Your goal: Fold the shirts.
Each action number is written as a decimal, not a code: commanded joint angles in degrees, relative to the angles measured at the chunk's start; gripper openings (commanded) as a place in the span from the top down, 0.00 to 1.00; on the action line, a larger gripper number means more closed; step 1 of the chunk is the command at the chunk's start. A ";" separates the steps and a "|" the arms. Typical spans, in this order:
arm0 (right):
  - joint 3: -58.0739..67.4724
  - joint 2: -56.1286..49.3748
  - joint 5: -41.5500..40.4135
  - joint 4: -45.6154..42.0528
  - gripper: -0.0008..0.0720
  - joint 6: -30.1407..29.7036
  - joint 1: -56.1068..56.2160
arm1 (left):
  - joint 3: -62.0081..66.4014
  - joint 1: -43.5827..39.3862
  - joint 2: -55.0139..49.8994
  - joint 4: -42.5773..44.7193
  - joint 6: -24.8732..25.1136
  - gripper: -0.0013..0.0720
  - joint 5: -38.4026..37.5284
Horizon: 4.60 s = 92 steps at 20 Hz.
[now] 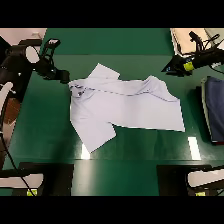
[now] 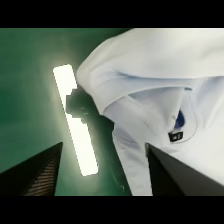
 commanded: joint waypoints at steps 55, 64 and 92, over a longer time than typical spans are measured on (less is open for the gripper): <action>-70.60 34.21 -26.34 1.11 0.75 -3.76 -22.56 | -39.43 5.20 23.23 -33.55 6.60 0.95 11.08; -44.63 40.50 -22.99 0.55 0.96 -6.56 -12.33 | -26.38 5.20 35.32 -29.49 6.34 0.95 8.48; -3.89 16.61 5.77 -18.80 0.97 0.66 -5.33 | 2.54 5.20 13.62 -19.37 -1.77 0.95 -3.43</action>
